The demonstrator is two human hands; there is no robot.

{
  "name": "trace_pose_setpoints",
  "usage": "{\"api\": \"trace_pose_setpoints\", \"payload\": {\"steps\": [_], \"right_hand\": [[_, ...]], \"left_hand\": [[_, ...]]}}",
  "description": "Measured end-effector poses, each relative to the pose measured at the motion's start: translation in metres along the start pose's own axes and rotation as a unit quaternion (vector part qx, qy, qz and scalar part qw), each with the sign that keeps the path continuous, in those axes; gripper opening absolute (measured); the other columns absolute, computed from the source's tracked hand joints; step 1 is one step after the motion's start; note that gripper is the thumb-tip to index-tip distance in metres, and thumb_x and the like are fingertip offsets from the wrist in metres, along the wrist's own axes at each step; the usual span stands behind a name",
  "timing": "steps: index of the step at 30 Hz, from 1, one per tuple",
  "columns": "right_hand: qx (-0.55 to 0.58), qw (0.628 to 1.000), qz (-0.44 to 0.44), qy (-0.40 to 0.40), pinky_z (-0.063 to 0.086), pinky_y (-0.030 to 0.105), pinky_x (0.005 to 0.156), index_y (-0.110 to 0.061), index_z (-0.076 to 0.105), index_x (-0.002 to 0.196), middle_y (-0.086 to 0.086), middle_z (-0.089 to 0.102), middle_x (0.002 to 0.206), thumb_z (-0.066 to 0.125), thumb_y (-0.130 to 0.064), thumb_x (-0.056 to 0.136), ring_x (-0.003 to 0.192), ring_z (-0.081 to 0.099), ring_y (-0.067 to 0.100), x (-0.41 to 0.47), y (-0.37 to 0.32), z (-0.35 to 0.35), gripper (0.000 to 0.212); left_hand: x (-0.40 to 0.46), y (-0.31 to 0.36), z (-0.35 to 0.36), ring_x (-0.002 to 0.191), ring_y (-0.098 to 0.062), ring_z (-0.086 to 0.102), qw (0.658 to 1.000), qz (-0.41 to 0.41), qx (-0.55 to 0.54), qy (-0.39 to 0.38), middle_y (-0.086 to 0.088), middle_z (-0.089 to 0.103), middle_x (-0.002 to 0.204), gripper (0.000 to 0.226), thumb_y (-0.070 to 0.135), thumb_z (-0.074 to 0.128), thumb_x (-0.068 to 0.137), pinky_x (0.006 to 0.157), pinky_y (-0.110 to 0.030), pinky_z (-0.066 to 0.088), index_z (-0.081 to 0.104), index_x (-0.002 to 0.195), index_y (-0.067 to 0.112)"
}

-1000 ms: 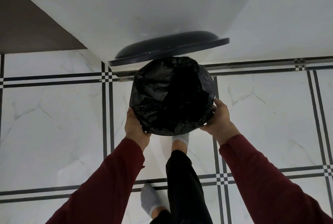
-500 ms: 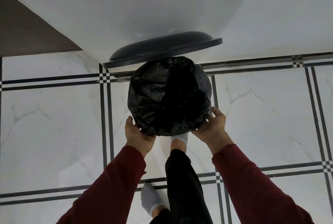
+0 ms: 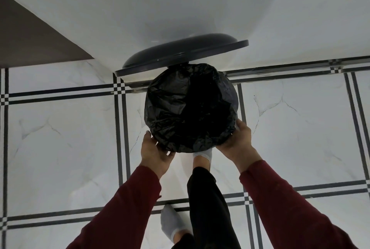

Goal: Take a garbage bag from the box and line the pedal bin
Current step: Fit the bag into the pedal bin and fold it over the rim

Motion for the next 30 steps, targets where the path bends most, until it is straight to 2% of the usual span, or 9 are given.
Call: {"api": "trace_pose_setpoints", "payload": {"steps": [3,7,10,13,17,21,24,27,30], "right_hand": [[-0.173,0.98,-0.031,0.09,0.044,0.039,0.09,-0.018,0.069,0.099,-0.002,0.071,0.107,0.047,-0.04,0.098,0.101,0.062,0.02,-0.009,-0.021,-0.009,0.03],[-0.352,0.834,-0.35,0.241,0.038,0.029,0.06,-0.005,0.056,0.077,0.004,0.057,0.077,0.045,-0.022,0.093,0.071,0.048,0.021,-0.048,-0.113,0.002,0.025],[-0.429,0.773,-0.44,0.156,0.046,0.035,0.078,-0.006,0.066,0.089,0.002,0.069,0.087,0.049,-0.031,0.094,0.083,0.058,0.02,-0.058,-0.137,0.054,0.031],[-0.531,0.74,-0.398,0.107,0.049,0.039,0.09,-0.004,0.071,0.099,0.01,0.072,0.096,0.05,-0.043,0.097,0.094,0.063,0.027,-0.04,-0.137,0.088,0.044],[-0.528,0.798,-0.276,0.091,0.051,0.04,0.094,-0.019,0.075,0.093,0.0,0.074,0.098,0.053,-0.056,0.085,0.099,0.064,0.026,0.001,-0.143,0.089,0.044],[-0.415,0.889,-0.195,-0.009,0.051,0.03,0.069,-0.019,0.072,0.09,-0.002,0.071,0.082,0.063,-0.045,0.088,0.07,0.069,0.016,0.026,-0.132,0.098,0.028],[-0.417,0.885,-0.206,-0.021,0.06,0.039,0.085,-0.012,0.077,0.103,0.003,0.077,0.096,0.07,-0.046,0.075,0.085,0.074,0.021,0.034,-0.135,0.109,0.044],[-0.427,0.882,-0.201,0.002,0.058,0.049,0.098,-0.015,0.078,0.104,0.007,0.079,0.103,0.071,-0.055,0.056,0.097,0.076,0.028,0.058,-0.14,0.102,0.063],[-0.481,0.843,-0.241,0.008,0.056,0.05,0.098,-0.009,0.076,0.098,0.012,0.077,0.103,0.062,-0.053,0.071,0.099,0.072,0.03,0.049,-0.146,0.113,0.053]], "left_hand": [[-0.002,0.019,-0.012,0.114,-0.023,0.059,0.986,0.049,0.134,0.088,0.003,0.067,0.11,0.038,0.05,0.045,0.099,0.107,-0.046,0.043,0.066,0.112,0.021],[-0.016,0.085,-0.02,0.088,-0.021,0.053,0.934,0.251,0.136,0.214,0.004,0.053,0.084,0.023,0.031,0.048,0.099,0.079,-0.031,0.039,0.053,0.091,0.011],[-0.012,0.109,0.011,0.081,-0.012,0.052,0.938,0.291,0.144,0.124,0.005,0.055,0.086,0.018,0.031,0.051,0.1,0.071,-0.024,0.043,0.056,0.089,0.018],[0.003,0.118,0.035,0.101,-0.019,0.065,0.935,0.267,0.225,0.06,0.001,0.069,0.104,0.036,0.046,0.049,0.096,0.092,-0.035,0.053,0.069,0.106,0.018],[0.013,0.13,0.044,0.11,-0.023,0.066,0.925,0.254,0.277,0.058,0.0,0.072,0.106,0.039,0.043,0.046,0.097,0.102,-0.039,0.05,0.072,0.109,0.016],[0.014,0.139,0.062,0.1,-0.024,0.066,0.895,0.267,0.356,0.027,-0.004,0.071,0.104,0.026,0.033,0.048,0.095,0.092,-0.039,0.051,0.071,0.087,0.025],[0.02,0.142,0.056,0.091,-0.024,0.068,0.921,0.248,0.299,0.016,-0.006,0.073,0.096,0.027,0.031,0.058,0.091,0.082,-0.037,0.054,0.074,0.095,0.01],[0.026,0.14,0.056,0.1,-0.024,0.071,0.93,0.237,0.28,-0.017,-0.007,0.075,0.106,0.027,0.031,0.064,0.09,0.095,-0.042,0.057,0.075,0.102,0.01],[0.028,0.138,0.058,0.1,-0.02,0.07,0.93,0.216,0.296,-0.024,-0.004,0.076,0.108,0.021,0.03,0.057,0.096,0.092,-0.037,0.056,0.076,0.098,0.019]]}}
Point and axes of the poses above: each hand's wrist, its own x-axis towards the middle knuckle, its own z-axis out of the palm, y = z × x, the point moved 10 cm from there along x, towards the middle knuckle
